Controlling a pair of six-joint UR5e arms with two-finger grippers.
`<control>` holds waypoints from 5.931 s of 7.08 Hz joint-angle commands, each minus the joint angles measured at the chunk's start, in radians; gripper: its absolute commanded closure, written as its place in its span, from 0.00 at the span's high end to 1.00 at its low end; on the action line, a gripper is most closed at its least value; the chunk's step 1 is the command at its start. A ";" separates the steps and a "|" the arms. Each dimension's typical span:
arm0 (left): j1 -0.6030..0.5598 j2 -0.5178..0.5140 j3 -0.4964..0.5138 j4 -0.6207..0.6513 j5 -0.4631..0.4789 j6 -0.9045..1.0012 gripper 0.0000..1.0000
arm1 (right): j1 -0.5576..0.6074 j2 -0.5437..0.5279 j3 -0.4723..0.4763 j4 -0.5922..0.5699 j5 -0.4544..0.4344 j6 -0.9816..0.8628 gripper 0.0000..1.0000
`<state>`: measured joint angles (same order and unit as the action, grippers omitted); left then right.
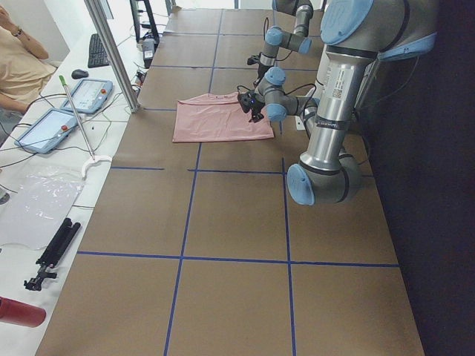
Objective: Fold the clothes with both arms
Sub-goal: 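Lower both grippers and grasp the shirt's two corners nearest the robot, then lift the near corners with both grippers and fold them away from the robot, then release the folded edge and raise both grippers away from the shirt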
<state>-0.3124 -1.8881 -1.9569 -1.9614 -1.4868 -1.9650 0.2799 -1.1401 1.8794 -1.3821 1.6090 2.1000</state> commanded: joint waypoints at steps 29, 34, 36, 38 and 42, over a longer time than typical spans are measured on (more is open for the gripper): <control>-0.033 -0.203 -0.150 0.368 0.041 -0.042 0.00 | 0.180 0.083 0.175 -0.296 0.107 -0.047 0.00; -0.155 -0.263 0.200 0.096 0.082 0.051 0.00 | 0.349 0.174 -0.178 -0.002 0.215 -0.064 0.00; -0.177 -0.263 0.265 0.061 0.083 0.054 0.00 | 0.387 0.224 -0.300 0.015 0.235 -0.110 0.00; -0.258 -0.270 0.489 -0.151 0.082 0.171 0.27 | 0.429 0.311 -0.566 0.134 0.236 -0.208 0.45; -0.309 -0.269 0.589 -0.294 0.071 0.334 1.00 | 0.559 0.362 -0.737 0.314 0.359 -0.485 1.00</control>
<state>-0.6151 -2.1559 -1.3664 -2.2458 -1.4100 -1.6416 0.8120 -0.7742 1.1334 -1.0744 1.9273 1.6549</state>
